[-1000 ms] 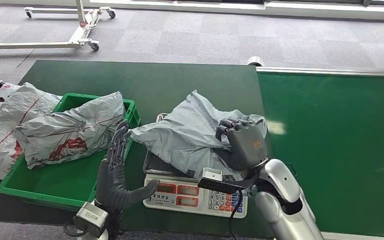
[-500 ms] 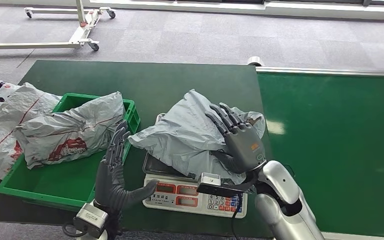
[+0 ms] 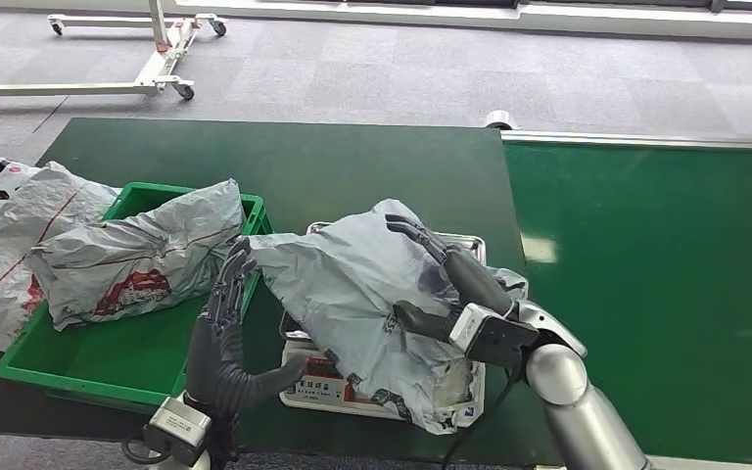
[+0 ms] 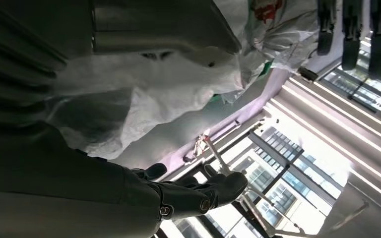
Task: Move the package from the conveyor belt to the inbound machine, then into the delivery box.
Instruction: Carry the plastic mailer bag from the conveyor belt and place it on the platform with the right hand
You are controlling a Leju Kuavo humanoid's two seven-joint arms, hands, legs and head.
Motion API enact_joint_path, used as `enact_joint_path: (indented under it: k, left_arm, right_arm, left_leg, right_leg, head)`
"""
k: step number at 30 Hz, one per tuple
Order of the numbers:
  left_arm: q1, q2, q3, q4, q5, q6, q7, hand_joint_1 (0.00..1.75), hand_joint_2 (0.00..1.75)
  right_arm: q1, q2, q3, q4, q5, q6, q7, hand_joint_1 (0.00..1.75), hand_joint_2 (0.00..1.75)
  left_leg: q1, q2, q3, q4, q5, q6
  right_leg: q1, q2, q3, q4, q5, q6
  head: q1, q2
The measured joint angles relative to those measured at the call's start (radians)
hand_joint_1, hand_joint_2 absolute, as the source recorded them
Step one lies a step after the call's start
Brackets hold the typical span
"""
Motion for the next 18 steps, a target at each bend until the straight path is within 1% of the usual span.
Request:
enact_joint_path:
  k: [5,7,12,18]
  left_arm:
    - [-0.002,-0.007,0.000,0.008,-0.004,-0.012,0.000,0.00,1.75]
    - [-0.003,-0.010,0.000,0.012,-0.008,-0.015,0.000,0.00,1.75]
    - [-0.002,-0.016,0.000,0.017,-0.030,-0.012,0.000,0.00,1.75]
    - [-0.002,-0.020,0.000,0.018,-0.044,-0.008,0.000,0.00,1.75]
  right_arm:
    - [-0.013,-0.002,-0.042,0.028,-0.194,0.094,-0.013,0.00,0.00]
    - [-0.012,-0.003,-0.059,0.033,-0.239,0.115,-0.021,0.00,0.00]
    - [0.000,-0.008,-0.083,0.035,-0.228,0.098,-0.038,0.00,0.00]
    - [0.014,-0.009,-0.094,0.039,-0.212,0.092,-0.026,0.00,0.00]
  left_leg:
    - [0.000,0.000,0.000,0.000,0.000,0.000]
    - [0.000,0.000,0.000,0.000,0.000,0.000]
    - [0.000,0.000,0.000,0.000,0.000,0.000]
    - [0.000,0.000,0.000,0.000,0.000,0.000]
  right_leg:
    - [0.000,0.000,0.000,0.000,0.000,0.000]
    - [0.000,0.000,0.000,0.000,0.000,0.000]
    - [0.000,0.000,0.000,0.000,0.000,0.000]
    - [0.000,0.000,0.000,0.000,0.000,0.000]
  head:
    - [0.000,0.000]
    - [0.000,0.000]
    - [0.000,0.000]
    - [0.000,0.000]
